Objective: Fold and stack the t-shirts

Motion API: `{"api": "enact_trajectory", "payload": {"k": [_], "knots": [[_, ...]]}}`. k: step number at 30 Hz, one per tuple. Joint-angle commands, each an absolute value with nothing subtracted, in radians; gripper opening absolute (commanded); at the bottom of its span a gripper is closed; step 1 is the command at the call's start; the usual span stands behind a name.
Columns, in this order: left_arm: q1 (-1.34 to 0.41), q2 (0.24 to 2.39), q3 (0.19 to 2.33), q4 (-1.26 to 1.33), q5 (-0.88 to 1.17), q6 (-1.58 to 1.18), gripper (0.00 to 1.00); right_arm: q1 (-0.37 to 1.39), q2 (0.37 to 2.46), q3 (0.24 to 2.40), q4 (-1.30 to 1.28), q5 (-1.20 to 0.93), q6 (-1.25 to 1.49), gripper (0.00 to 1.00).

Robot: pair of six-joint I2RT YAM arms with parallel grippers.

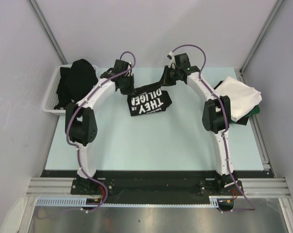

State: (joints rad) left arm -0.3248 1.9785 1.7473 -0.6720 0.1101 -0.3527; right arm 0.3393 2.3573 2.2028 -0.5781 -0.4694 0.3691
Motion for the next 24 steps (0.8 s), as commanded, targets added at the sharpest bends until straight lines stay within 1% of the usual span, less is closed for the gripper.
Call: {"api": "enact_trajectory", "payload": {"k": [1, 5, 8, 17, 24], "knots": [[-0.296, 2.075, 1.906, -0.758, 0.106, -0.311, 0.0, 0.256, 2.425, 2.302, -0.574, -0.463, 0.38, 0.0], [-0.287, 2.181, 2.002, -0.781, 0.118, -0.316, 0.0, 0.221, 2.471, 2.319, -0.554, -0.488, 0.39, 0.0], [-0.275, 2.216, 2.051, -0.802, 0.12, -0.321, 0.0, 0.21, 2.52, 2.344, -0.531, -0.523, 0.422, 0.0], [-0.233, 2.223, 2.025, -0.804, 0.118, -0.321, 0.0, 0.225, 2.605, 2.43, -0.44, -0.594, 0.515, 0.0], [-0.209, 2.206, 1.991, -0.804, 0.132, -0.324, 0.0, 0.25, 2.615, 2.411, -0.426, -0.612, 0.549, 0.0]]}}
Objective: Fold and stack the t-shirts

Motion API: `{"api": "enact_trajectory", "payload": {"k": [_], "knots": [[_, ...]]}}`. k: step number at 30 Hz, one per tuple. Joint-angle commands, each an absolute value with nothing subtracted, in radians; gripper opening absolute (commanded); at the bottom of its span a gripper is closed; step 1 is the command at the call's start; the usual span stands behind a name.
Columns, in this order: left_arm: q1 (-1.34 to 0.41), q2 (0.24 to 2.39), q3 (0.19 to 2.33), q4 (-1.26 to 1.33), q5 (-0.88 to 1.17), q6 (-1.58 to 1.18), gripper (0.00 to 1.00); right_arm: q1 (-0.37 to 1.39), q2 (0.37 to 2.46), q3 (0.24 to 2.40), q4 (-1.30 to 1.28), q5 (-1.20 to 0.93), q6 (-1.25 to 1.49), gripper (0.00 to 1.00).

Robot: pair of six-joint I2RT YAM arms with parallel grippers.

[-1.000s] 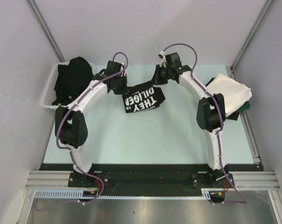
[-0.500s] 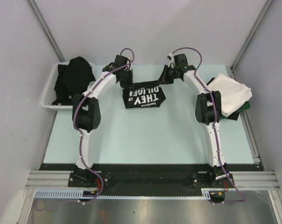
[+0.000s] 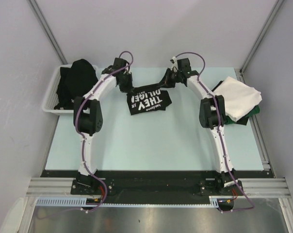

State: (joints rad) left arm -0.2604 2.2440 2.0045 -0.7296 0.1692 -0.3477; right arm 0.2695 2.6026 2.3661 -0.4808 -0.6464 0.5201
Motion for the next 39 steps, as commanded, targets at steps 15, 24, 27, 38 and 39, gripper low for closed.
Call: {"api": "enact_trajectory", "payload": {"k": [15, 24, 27, 38, 39], "knots": [[-0.198, 2.256, 1.951, -0.733, 0.19, -0.37, 0.22, 0.25, 2.603, 2.375, -0.44, -0.594, 0.52, 1.0], [-0.192, 2.195, 1.98, -0.722, 0.156, -0.388, 0.25, 0.229, 2.462, 2.28, -0.425, -0.554, 0.469, 0.99], [-0.19, 2.161, 1.994, -0.735, 0.152, -0.38, 0.27, 0.227, 2.416, 2.241, -0.428, -0.552, 0.457, 1.0], [-0.189, 2.011, 2.002, -0.787, 0.155, -0.357, 0.29, 0.233, 2.293, 2.071, -0.38, -0.558, 0.454, 1.0], [-0.19, 1.994, 1.982, -0.785, 0.19, -0.363, 0.28, 0.235, 2.287, 2.063, -0.377, -0.558, 0.454, 1.0]]}}
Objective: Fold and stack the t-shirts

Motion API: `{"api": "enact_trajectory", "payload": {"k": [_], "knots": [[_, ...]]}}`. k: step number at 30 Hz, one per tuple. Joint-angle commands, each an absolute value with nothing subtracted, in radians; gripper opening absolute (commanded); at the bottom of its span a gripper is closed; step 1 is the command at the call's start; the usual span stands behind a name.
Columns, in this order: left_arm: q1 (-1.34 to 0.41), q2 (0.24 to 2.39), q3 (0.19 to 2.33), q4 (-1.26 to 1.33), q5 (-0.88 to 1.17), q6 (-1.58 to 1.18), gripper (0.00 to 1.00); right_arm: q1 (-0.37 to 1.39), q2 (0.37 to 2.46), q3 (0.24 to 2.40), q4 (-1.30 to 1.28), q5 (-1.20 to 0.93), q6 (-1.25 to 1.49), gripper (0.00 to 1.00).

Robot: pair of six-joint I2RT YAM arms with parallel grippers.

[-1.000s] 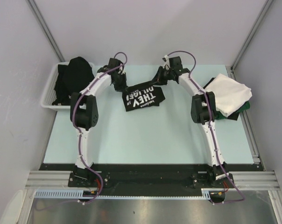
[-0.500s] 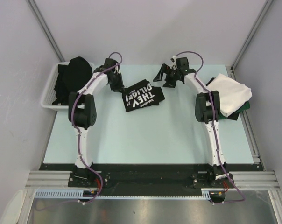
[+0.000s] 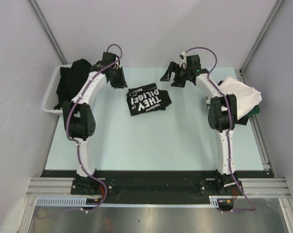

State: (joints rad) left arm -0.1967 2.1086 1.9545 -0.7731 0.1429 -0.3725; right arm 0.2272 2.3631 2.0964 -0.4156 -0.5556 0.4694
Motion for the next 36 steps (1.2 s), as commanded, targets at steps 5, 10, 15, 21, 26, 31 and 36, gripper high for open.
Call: {"api": "enact_trajectory", "payload": {"k": [5, 10, 15, 21, 26, 31, 36], "knots": [[-0.199, 1.954, 1.823, -0.695, 0.262, -0.394, 0.26, 0.236, 2.243, 2.002, -0.361, -0.558, 0.466, 1.0], [-0.218, 1.996, 1.786, -0.66, 0.314, -0.411, 0.17, 0.242, 2.207, 1.965, -0.36, -0.577, 0.471, 1.0], [-0.23, 2.055, 1.802, -0.626, 0.327, -0.414, 0.19, 0.285, 2.154, 1.97, -0.472, -0.531, 0.396, 1.0], [-0.235, 2.129, 1.848, -0.626, 0.33, -0.416, 0.19, 0.339, 2.03, 1.792, -0.491, -0.446, 0.411, 0.99], [-0.239, 2.109, 1.829, -0.635, 0.334, -0.399, 0.19, 0.365, 1.879, 1.533, -0.417, -0.367, 0.445, 1.0], [-0.239, 2.028, 1.766, -0.643, 0.327, -0.379, 0.2, 0.388, 1.849, 1.448, -0.397, -0.287, 0.439, 1.0], [-0.241, 1.939, 1.678, -0.661, 0.318, -0.354, 0.2, 0.405, 1.851, 1.367, -0.272, -0.242, 0.518, 1.0]]}}
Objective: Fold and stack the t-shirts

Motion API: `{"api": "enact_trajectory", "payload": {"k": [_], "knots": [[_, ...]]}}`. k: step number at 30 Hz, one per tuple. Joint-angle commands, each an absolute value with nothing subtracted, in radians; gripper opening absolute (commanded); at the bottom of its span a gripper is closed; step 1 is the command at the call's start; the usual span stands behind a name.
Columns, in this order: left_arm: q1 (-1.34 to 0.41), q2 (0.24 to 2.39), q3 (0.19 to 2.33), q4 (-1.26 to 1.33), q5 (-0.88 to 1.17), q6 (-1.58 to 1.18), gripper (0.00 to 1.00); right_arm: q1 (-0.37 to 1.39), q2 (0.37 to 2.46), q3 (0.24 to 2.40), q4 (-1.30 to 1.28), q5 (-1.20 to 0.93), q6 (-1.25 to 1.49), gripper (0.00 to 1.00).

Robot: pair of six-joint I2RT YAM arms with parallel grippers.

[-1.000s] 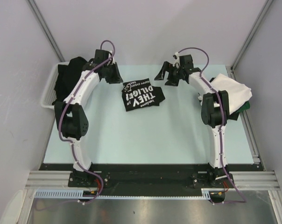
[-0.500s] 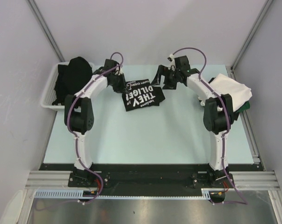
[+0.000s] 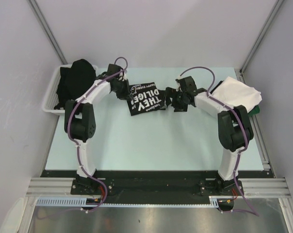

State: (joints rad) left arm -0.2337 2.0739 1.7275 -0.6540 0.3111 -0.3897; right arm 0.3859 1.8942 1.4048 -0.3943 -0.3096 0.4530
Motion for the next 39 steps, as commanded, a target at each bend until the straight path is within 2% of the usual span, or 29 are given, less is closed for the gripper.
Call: {"api": "enact_trajectory", "payload": {"k": [1, 16, 28, 39], "knots": [[-0.241, 1.91, 1.668, -0.667, 0.314, -0.35, 0.2, 0.41, 1.856, 1.359, -0.256, -0.238, 0.531, 1.0], [-0.241, 1.818, 1.637, -0.729, 0.281, -0.321, 0.21, 0.407, 1.882, 1.22, -0.06, -0.19, 0.623, 0.99], [-0.241, 1.828, 1.689, -0.787, 0.253, -0.305, 0.21, 0.388, 1.988, 1.216, 0.142, -0.236, 0.689, 1.0], [-0.241, 1.829, 1.701, -0.811, 0.235, -0.302, 0.2, 0.387, 2.062, 1.216, 0.207, -0.276, 0.732, 1.0]]}}
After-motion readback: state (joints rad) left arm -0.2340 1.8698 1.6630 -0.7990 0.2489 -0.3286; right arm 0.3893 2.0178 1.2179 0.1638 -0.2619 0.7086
